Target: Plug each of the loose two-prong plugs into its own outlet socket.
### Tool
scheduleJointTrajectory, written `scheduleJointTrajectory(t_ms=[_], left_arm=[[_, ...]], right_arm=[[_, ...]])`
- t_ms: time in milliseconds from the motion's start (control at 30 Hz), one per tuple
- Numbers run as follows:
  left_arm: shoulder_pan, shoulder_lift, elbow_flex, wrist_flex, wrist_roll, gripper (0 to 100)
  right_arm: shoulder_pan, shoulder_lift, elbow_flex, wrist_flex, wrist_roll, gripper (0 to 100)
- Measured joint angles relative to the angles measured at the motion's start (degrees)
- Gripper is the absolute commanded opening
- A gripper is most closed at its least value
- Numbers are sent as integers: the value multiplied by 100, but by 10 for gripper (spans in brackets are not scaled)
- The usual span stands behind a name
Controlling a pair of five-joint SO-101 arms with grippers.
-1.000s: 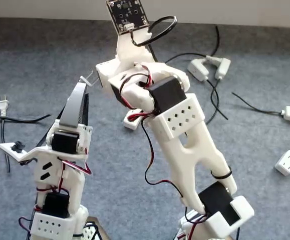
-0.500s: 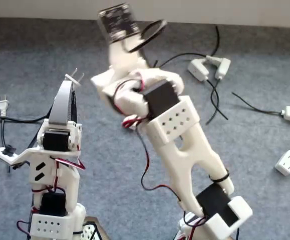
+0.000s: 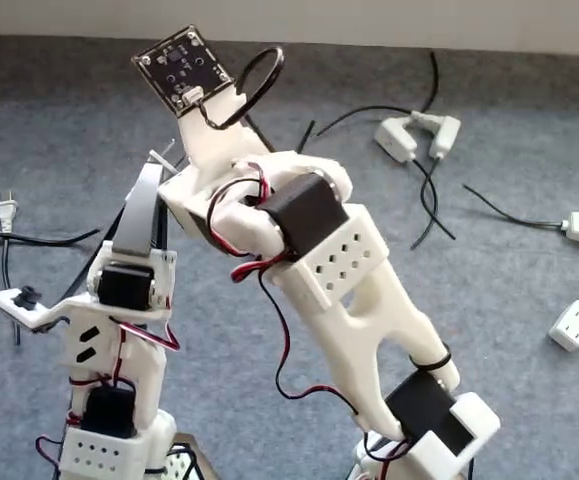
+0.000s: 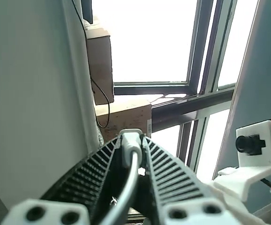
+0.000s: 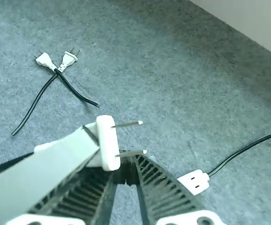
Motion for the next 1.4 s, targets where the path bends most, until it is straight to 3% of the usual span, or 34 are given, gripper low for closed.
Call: scheduleJointTrajectory(t_ms=[467,900,1400], left_arm=[[756,-9,62,-26,-519,7],[1354,-9,211,-35,-1020,7],[1538,-9,237,0,-1055,7]], right_arm=[[18,-9,-369,378,905,22],[70,-18,-352,475,967,22],[457,-9,-782,738,1002,22]])
